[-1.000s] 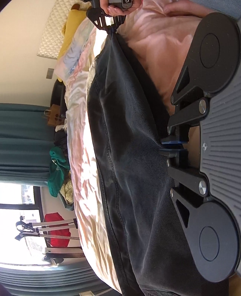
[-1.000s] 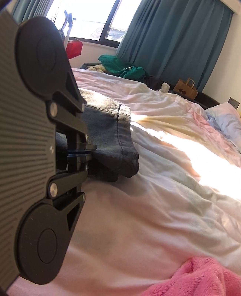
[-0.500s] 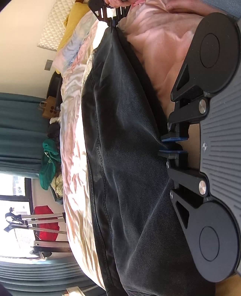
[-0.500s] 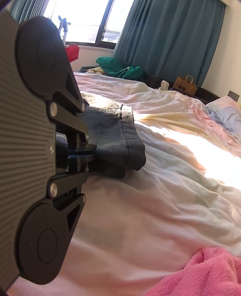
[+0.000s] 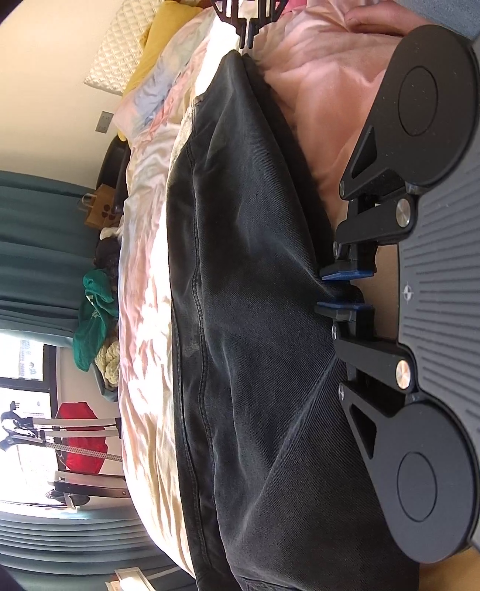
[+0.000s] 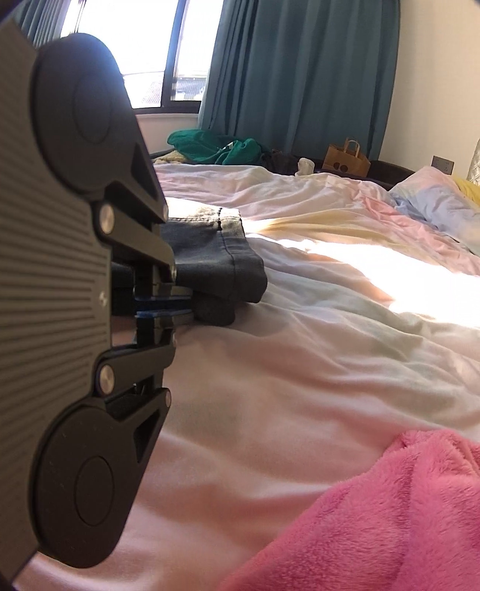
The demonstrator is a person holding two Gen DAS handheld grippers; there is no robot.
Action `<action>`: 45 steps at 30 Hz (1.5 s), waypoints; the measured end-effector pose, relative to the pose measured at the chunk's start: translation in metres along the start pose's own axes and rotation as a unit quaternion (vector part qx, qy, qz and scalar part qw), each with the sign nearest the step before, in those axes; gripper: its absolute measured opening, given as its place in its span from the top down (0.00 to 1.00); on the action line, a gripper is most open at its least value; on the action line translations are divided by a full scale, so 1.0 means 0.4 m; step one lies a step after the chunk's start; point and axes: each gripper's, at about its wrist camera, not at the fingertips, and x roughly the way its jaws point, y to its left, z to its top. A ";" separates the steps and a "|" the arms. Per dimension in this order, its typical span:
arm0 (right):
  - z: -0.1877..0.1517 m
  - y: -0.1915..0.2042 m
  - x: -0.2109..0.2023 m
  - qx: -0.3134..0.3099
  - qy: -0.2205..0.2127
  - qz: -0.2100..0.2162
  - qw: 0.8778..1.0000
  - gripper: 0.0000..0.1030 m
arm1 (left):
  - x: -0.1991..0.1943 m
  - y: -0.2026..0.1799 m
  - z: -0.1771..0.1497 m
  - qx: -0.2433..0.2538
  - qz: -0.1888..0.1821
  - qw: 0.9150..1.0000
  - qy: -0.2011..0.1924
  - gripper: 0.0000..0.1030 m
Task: Fold clothes
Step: 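Hold the edge with the left gripper, then open it and lift away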
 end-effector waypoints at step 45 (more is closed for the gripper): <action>0.032 0.099 0.142 -0.150 -0.008 0.078 0.986 0.92 | -0.130 -0.051 0.042 0.011 0.006 0.990 -0.143 0.22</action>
